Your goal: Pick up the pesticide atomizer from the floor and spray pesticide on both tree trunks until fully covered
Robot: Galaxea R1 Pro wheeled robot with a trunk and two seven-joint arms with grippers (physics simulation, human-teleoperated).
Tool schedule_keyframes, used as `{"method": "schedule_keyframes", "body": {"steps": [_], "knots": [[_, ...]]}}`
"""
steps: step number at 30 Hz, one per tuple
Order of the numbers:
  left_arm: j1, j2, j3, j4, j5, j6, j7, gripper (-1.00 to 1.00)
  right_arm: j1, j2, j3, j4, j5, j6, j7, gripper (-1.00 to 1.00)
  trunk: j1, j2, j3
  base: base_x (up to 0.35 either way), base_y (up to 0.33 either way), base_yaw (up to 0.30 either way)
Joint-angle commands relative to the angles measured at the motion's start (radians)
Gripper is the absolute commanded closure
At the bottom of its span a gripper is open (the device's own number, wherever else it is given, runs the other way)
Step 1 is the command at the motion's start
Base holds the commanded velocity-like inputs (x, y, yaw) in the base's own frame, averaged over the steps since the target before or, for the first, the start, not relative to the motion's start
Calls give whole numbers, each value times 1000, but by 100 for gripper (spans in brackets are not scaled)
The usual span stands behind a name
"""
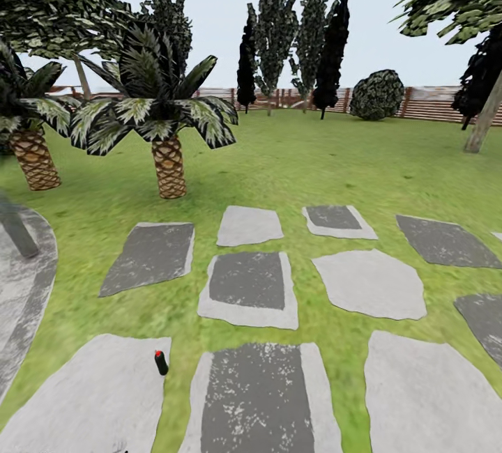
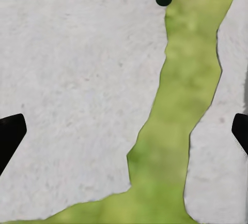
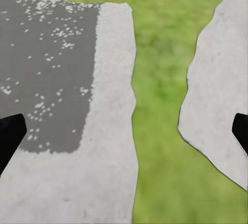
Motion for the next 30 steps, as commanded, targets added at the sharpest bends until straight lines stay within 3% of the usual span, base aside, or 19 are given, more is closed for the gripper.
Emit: {"method": "schedule_keyframes", "body": {"steps": [1,30], "knots": [[-1,0,-4,1,10,-4,1,-100,0,0,1,1,0,-3,-3,-100,0,0,-1,240,-186,278],[-1,0,-4,1,10,-4,3,-100,0,0,1,1,0,-3,-3,-100,0,0,-14,185,-222,278]]}}
